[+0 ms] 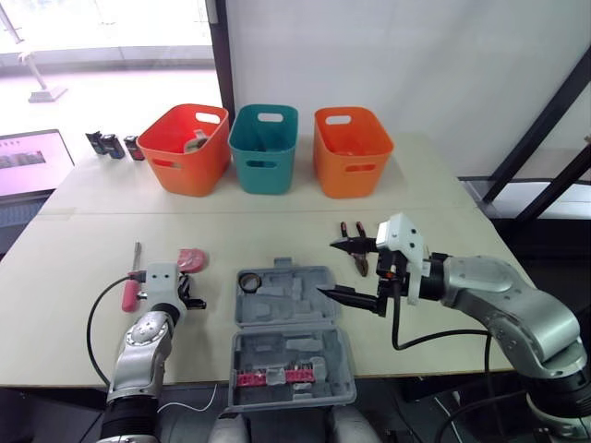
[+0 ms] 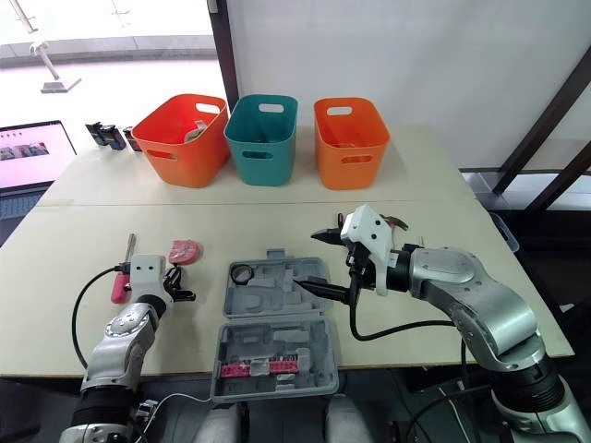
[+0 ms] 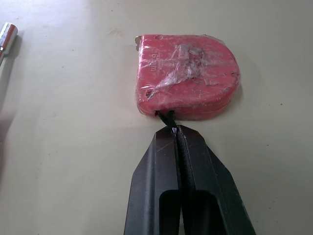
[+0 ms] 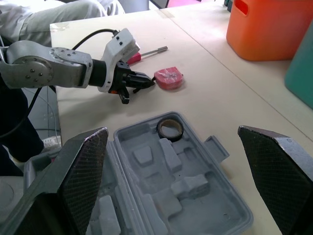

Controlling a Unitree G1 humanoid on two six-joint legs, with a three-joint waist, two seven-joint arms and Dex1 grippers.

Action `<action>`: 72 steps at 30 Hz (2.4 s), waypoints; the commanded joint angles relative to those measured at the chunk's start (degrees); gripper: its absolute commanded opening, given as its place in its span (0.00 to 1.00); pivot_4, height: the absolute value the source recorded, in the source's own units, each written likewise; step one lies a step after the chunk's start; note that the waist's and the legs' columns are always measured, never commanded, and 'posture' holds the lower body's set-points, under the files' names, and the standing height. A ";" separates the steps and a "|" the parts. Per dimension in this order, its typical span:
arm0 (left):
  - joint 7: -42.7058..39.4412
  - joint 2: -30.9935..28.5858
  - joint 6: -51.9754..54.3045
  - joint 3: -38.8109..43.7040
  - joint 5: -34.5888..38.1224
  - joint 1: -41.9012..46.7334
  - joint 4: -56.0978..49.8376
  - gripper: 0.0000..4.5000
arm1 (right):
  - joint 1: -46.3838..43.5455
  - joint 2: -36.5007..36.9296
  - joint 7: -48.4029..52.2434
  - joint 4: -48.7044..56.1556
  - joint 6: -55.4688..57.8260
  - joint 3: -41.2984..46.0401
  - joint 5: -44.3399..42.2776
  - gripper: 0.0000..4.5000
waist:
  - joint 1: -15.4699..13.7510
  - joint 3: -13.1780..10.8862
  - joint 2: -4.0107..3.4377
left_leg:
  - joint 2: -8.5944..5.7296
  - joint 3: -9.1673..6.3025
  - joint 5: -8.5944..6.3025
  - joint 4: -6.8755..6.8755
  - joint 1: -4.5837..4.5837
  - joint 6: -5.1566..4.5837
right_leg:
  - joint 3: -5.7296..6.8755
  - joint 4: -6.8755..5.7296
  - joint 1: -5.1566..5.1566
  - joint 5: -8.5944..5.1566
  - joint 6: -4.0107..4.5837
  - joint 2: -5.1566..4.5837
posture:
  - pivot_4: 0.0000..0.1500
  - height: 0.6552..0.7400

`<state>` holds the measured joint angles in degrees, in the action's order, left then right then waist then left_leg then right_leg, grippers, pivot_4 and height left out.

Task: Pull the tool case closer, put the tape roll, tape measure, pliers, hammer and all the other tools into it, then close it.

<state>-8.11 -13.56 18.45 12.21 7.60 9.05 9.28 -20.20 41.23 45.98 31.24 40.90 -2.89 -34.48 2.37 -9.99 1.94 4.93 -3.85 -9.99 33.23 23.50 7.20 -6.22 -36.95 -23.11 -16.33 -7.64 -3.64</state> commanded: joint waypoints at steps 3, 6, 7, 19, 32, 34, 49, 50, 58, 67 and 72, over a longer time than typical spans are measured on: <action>0.20 0.06 2.23 -0.44 -0.30 -1.88 2.96 0.02 | -0.13 0.40 -0.05 1.02 -0.12 0.73 -0.01 1.00 | 0.00 0.01 -0.01 | 0.00 0.00 0.00 0.00 0.00 0.00 | 0.00 0.00 0.00 0.00 0.00 0.00 | 1.00 1.00; -0.44 -0.21 2.16 -0.78 -0.36 -3.26 2.09 0.02 | 0.27 0.66 -0.06 0.98 -0.07 0.54 0.31 1.00 | 0.01 0.01 -0.02 | 0.00 0.00 0.00 0.00 0.00 0.00 | 0.00 0.01 0.00 0.00 0.00 0.00 | 1.00 1.00; -0.99 -0.53 1.89 -1.28 -0.66 -4.27 1.36 0.02 | 0.42 0.74 -0.05 0.98 -0.07 0.41 0.45 1.00 | 0.13 0.01 -0.02 | 0.00 0.00 0.00 0.00 0.00 0.00 | 0.00 0.02 0.00 0.00 0.00 0.00 | 1.00 1.00; -17.14 -9.09 -8.73 -2.91 0.65 -30.34 -14.81 0.02 | 2.28 1.85 0.66 1.32 -0.29 0.11 1.63 1.00 | 0.85 0.14 -0.25 | 0.06 0.13 -0.21 -0.20 0.00 0.13 | -0.03 0.60 -0.04 0.05 0.12 -0.07 | 1.00 1.00; -25.45 -14.14 -16.52 1.06 3.73 -43.14 -16.58 0.02 | 1.77 2.73 2.12 -1.10 -1.63 0.24 3.38 1.00 | 1.62 0.23 -0.38 | 0.04 0.41 -0.80 -0.19 0.09 -0.06 | -0.13 1.50 -0.11 0.04 0.11 -0.25 | 1.00 1.00; -26.76 -14.56 -16.87 1.59 4.54 -44.84 -17.48 0.02 | 1.71 2.74 2.38 -1.41 -1.82 0.09 3.65 1.00 | 1.61 0.23 -0.38 | 0.04 0.42 -0.88 -0.19 0.11 -0.11 | -0.13 1.52 -0.12 0.00 0.05 -0.24 | 1.00 1.00; -28.60 -16.16 -14.68 3.66 6.31 -47.39 -20.59 0.02 | 1.70 1.71 3.59 -1.61 -2.70 0.26 2.95 1.00 | 1.55 0.22 -0.38 | 0.04 0.43 -1.00 -0.11 0.11 -0.24 | -0.15 1.52 -0.12 -0.05 -0.02 -0.24 | 1.00 1.00; -28.38 -16.10 -14.45 3.80 6.33 -47.23 -20.84 0.02 | 1.70 1.70 3.67 -1.62 -2.72 0.27 2.92 1.00 | 1.54 0.22 -0.38 | 0.04 0.44 -1.00 -0.11 0.11 -0.24 | -0.15 1.53 -0.12 -0.05 -0.02 -0.24 | 1.00 1.00; -31.78 -19.23 -9.88 9.85 12.82 -47.25 -28.23 0.72 | 1.87 1.96 5.47 -2.73 -3.46 1.08 2.17 1.00 | 1.52 0.13 -0.21 | 0.04 0.42 -1.00 -0.10 0.11 -0.24 | -0.15 1.49 -0.13 -0.05 -0.01 -0.22 | 1.00 1.00; -50.02 -34.51 -0.53 19.20 24.71 -44.28 -28.37 0.99 | 1.70 3.02 9.44 -5.20 -5.95 0.91 2.54 1.00 | 1.39 -0.02 -0.06 | 0.05 0.42 -1.00 -0.07 0.18 -0.24 | -0.15 1.50 -0.16 -0.04 0.01 -0.22 | 1.00 1.00; -67.26 -44.81 -14.59 10.69 16.34 -31.15 -4.51 0.99 | 0.69 1.74 9.06 -5.27 -6.15 -0.77 3.22 1.00 | 1.48 -0.06 -0.14 | 0.05 0.39 -0.99 -0.07 0.18 -0.25 | -0.14 1.37 -0.27 -0.03 0.02 -0.18 | 1.00 1.00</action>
<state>-70.31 -57.15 9.19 25.34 26.72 -24.09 -0.99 -18.59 43.50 55.04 24.83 35.65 -3.75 -31.25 3.85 -10.05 1.79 4.97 -3.46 -10.98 33.15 23.69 6.96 -6.37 -35.56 -23.39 -16.35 -7.60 -3.82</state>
